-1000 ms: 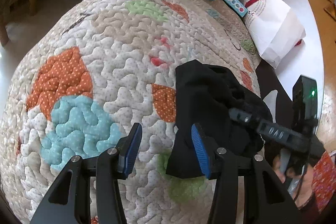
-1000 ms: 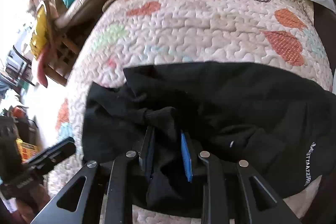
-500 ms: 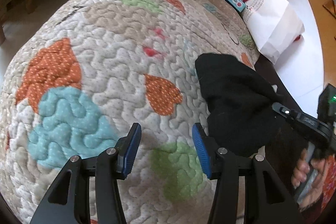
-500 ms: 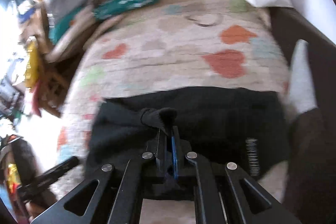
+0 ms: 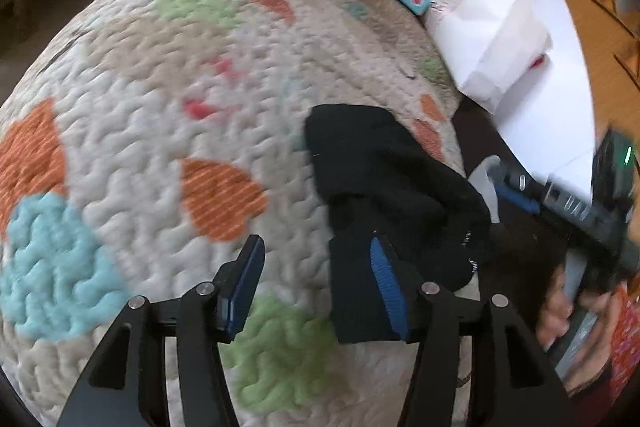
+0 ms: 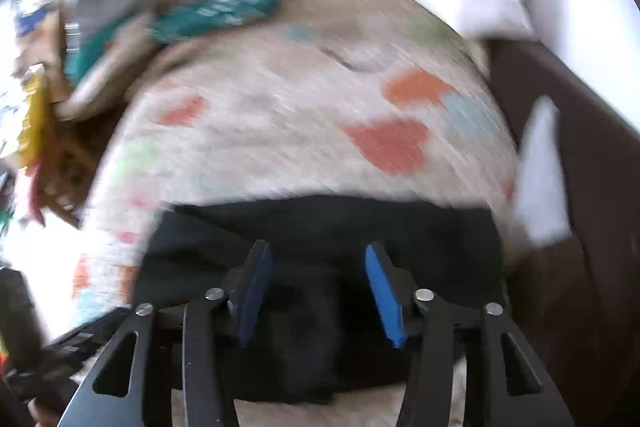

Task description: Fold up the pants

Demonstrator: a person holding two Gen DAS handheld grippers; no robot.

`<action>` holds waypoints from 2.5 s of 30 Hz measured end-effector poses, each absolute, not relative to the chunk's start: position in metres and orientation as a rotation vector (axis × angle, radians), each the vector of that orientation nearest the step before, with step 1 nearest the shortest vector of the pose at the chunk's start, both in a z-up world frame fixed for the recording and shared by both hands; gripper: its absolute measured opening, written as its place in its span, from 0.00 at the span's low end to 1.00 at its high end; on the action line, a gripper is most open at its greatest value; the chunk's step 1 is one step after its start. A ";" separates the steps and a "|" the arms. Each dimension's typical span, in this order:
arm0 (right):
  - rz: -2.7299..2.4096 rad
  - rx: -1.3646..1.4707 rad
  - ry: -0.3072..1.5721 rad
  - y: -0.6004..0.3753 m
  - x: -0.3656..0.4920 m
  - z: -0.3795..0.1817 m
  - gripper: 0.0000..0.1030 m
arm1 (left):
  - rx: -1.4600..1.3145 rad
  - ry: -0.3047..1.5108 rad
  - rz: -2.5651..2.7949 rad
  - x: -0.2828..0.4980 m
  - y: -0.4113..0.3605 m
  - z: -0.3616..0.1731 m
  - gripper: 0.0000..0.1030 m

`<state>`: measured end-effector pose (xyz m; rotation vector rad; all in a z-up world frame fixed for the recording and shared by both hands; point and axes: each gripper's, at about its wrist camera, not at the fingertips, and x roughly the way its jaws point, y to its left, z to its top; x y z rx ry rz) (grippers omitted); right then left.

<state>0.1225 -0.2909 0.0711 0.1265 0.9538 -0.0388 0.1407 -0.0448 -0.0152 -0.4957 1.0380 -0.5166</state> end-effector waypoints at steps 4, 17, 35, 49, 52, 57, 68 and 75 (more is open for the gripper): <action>0.253 0.016 1.035 -0.231 0.169 0.079 0.54 | -0.486 1.036 -0.525 0.137 -0.055 -0.021 0.55; 0.385 -0.534 1.349 -0.111 0.241 -0.003 0.22 | -0.785 1.025 -0.549 0.140 -0.019 -0.029 0.63; 0.331 -0.442 1.276 -0.120 0.239 0.014 0.07 | -0.503 1.101 -0.541 0.137 -0.061 -0.041 0.08; 0.387 -0.453 1.241 -0.050 0.262 0.013 0.06 | -0.644 1.111 -0.351 0.133 0.010 -0.040 0.08; 0.397 -0.460 1.256 -0.035 0.262 -0.002 0.07 | -0.636 1.126 -0.311 0.128 0.018 -0.043 0.09; 0.425 -0.398 1.222 -0.043 0.265 0.003 0.18 | -0.552 1.103 -0.232 0.110 0.019 -0.034 0.15; 0.161 -0.078 0.982 -0.204 0.184 0.092 0.48 | -0.452 0.926 -0.195 0.119 0.025 -0.001 0.35; 0.245 0.172 1.055 -0.228 0.144 0.038 0.47 | -0.282 1.014 -0.283 0.121 -0.027 -0.028 0.41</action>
